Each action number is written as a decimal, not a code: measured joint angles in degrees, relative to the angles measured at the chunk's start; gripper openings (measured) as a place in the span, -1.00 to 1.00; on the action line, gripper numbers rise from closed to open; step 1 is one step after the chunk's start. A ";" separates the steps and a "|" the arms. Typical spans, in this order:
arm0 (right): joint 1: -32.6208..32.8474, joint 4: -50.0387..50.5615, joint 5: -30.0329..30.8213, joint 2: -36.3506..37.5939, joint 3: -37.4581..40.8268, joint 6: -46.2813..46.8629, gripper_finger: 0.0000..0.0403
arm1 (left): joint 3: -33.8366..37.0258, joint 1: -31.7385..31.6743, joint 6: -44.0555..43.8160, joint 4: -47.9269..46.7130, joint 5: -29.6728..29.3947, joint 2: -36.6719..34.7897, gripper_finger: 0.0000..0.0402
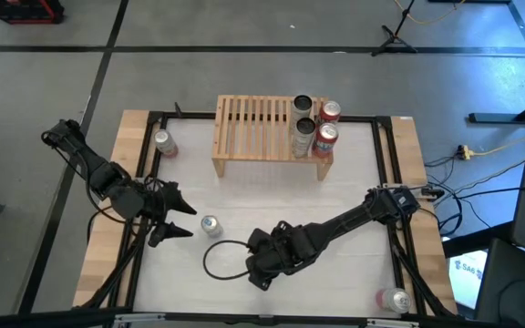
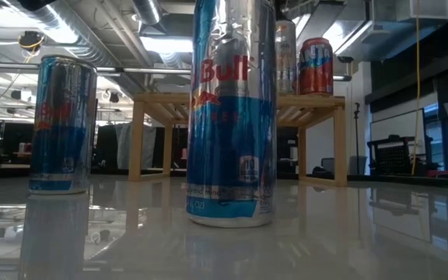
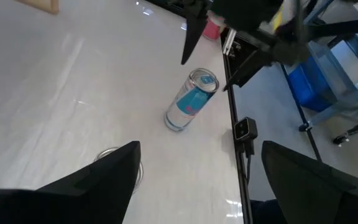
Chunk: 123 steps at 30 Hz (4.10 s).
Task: Place canned beverage on shelf
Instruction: Put the bottom blue soda can on the shelf
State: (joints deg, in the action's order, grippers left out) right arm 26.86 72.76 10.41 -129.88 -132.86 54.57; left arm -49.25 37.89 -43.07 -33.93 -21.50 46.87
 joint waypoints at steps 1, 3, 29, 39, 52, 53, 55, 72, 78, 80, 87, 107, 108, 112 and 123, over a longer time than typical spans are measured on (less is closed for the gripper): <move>-0.17 0.28 -0.08 -0.15 0.39 0.49 0.75 | 0.00 0.00 0.09 -0.02 -0.02 0.02 0.62; -0.25 0.22 -1.42 -0.35 1.58 1.03 0.72 | 0.00 0.00 0.09 0.02 -0.02 0.00 0.62; -0.32 -2.16 -3.65 -1.05 2.70 -2.37 0.05 | 0.00 0.00 0.19 0.04 -0.02 0.02 0.62; -3.35 1.34 -3.19 5.63 -2.02 -8.88 0.05 | 0.00 0.02 1.62 0.16 3.14 -0.43 0.62; -11.81 1.14 9.01 17.48 -2.12 -28.00 0.05 | -0.02 -4.32 5.54 0.07 1.59 -3.08 0.62; -12.90 1.09 9.52 18.22 -2.12 -30.34 0.05 | -0.02 -4.91 5.89 -0.03 1.05 -3.06 0.62; -15.39 0.89 9.58 19.78 -2.11 -35.09 0.05 | -0.02 -6.18 6.16 -0.08 0.05 -3.06 0.62; -40.71 2.47 -2.74 21.78 -1.99 -53.34 0.05 | -0.02 -14.70 2.58 0.15 -5.04 -3.02 0.62; -44.75 3.62 -4.96 21.16 -2.03 -53.49 0.05 | -0.02 -16.03 3.02 0.13 -5.33 -3.02 0.62; -44.82 3.13 -4.50 20.95 -2.03 -53.50 0.05 | -0.02 -16.02 3.19 0.11 -5.33 -3.02 0.62; -44.45 3.95 -5.23 18.94 -2.07 -53.31 0.05 | -0.02 -16.03 5.84 0.12 -5.31 -3.04 0.62; -44.51 6.77 -2.48 16.32 -2.08 -52.86 0.05 | -0.02 -16.02 6.27 0.09 -5.42 -3.02 0.62; -44.51 6.76 -2.31 16.31 -2.08 -52.86 0.05 | -0.02 -16.02 6.26 0.09 -5.42 -3.02 0.62; -44.51 6.60 -1.99 16.23 -2.08 -52.84 0.25 | -0.02 -16.02 6.25 0.09 -5.42 -3.02 0.62; -44.51 3.27 -2.01 16.23 -2.08 -52.92 0.26 | -0.02 -16.02 6.23 0.09 -4.69 -3.02 0.62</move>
State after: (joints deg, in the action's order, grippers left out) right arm -17.65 76.03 8.40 -113.65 -134.93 1.65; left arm -49.28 21.87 -36.84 -33.85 -26.19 43.86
